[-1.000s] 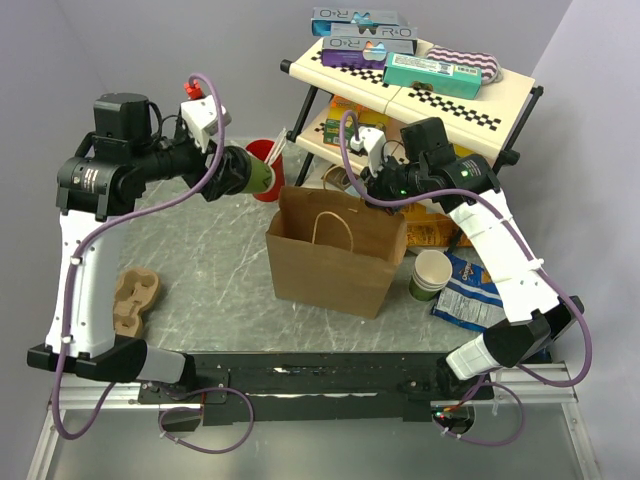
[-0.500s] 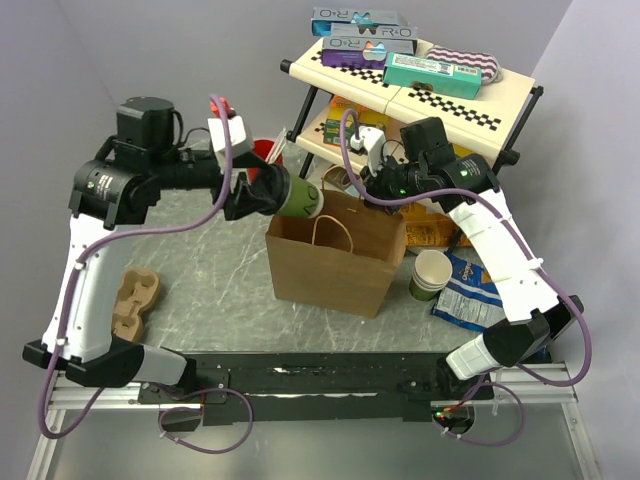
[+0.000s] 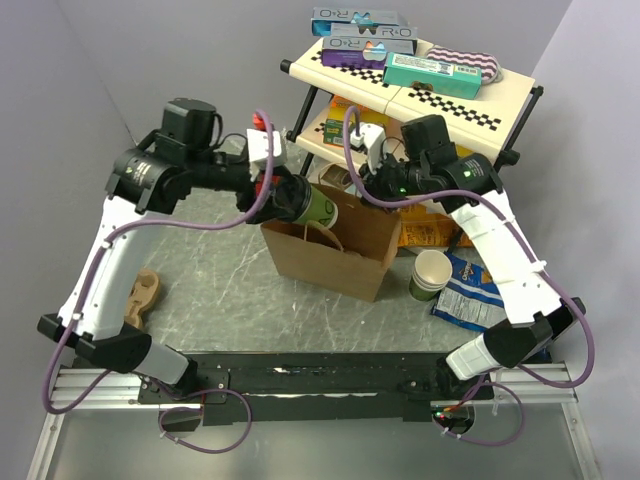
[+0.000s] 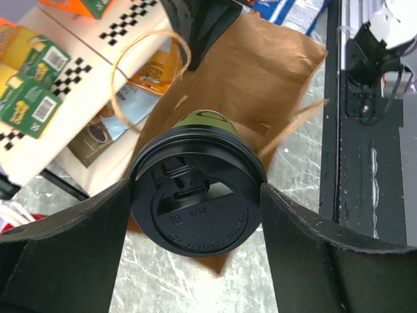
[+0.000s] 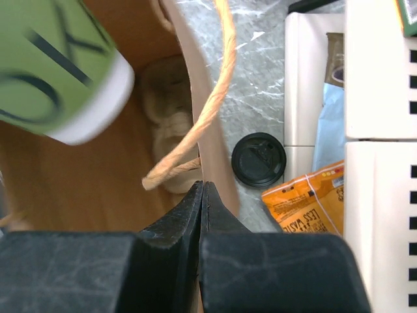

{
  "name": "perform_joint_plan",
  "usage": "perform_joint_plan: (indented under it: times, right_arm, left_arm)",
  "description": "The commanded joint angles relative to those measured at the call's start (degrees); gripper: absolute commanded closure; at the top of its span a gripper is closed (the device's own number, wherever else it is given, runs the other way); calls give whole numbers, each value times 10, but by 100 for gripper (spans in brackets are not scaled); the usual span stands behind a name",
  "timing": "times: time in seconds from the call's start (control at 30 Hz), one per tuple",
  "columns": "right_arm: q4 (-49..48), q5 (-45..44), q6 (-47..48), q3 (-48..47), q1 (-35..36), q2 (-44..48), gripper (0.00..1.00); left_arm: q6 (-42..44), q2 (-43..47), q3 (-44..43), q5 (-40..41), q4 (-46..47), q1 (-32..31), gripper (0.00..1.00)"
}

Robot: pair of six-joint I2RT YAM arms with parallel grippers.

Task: Pack the takeout coffee

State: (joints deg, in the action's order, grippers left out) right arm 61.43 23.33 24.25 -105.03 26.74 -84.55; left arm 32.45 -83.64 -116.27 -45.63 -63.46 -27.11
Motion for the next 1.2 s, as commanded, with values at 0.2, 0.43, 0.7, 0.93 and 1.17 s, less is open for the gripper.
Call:
perform_joint_plan:
  times: [0.2, 0.43, 0.7, 0.93, 1.17]
  right_arm:
    - [-12, -18, 2, 0, 50, 45, 100]
    - [-15, -33, -14, -10, 55, 58, 100]
    - [-25, -107, 11, 18, 153, 80, 100]
    - [-23, -116, -3, 13, 161, 86, 100]
    - [-31, -105, -11, 29, 162, 95, 100]
  left_arm:
    - [58, -19, 20, 24, -1, -56, 99]
    - [82, -8, 24, 34, -23, -60, 99]
    - [132, 50, 150, 93, 24, -90, 99]
    - [160, 117, 263, 170, 110, -128, 99]
    - [187, 166, 358, 221, 207, -156, 99]
